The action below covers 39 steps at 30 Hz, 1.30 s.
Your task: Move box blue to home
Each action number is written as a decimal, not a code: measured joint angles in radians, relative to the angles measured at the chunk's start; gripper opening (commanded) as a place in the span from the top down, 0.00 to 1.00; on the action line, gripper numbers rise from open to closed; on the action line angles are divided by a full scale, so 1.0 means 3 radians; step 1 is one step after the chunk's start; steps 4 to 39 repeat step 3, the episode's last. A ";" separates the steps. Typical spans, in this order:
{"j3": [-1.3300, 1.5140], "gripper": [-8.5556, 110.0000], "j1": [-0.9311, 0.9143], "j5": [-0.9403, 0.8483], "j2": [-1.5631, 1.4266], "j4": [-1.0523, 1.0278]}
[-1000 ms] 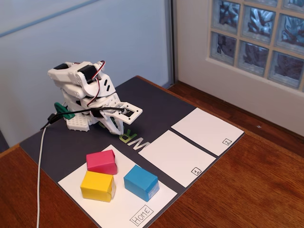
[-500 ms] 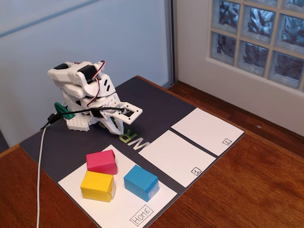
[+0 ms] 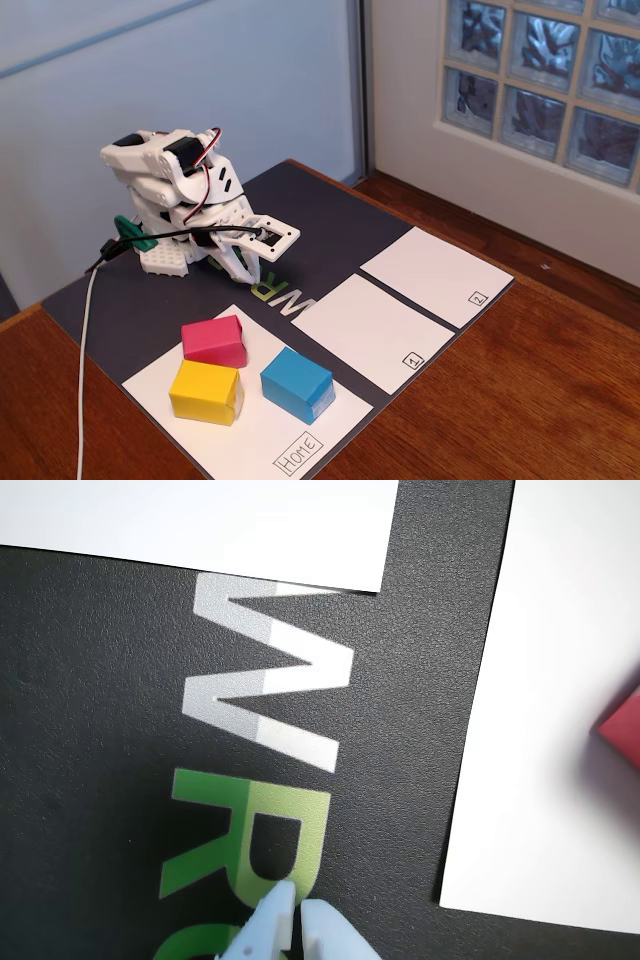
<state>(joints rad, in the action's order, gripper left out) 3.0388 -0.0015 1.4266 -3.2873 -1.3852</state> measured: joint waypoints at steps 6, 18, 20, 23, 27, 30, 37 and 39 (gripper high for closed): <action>0.0000 0.93 0.0000 0.0000 0.0000 0.0000; 0.0000 0.93 0.0000 0.0000 0.0000 0.0000; 0.0000 0.93 0.0000 0.0000 0.0000 0.0000; 0.0000 0.93 0.0000 0.0000 0.0000 0.0000; 0.0000 0.93 0.0000 0.0000 0.0000 0.0000; 0.0000 0.93 0.0000 0.0000 0.0000 0.0000; 0.0000 0.93 0.0000 0.0000 0.0000 0.0000; 0.0000 0.93 0.0000 0.0000 0.0000 0.0000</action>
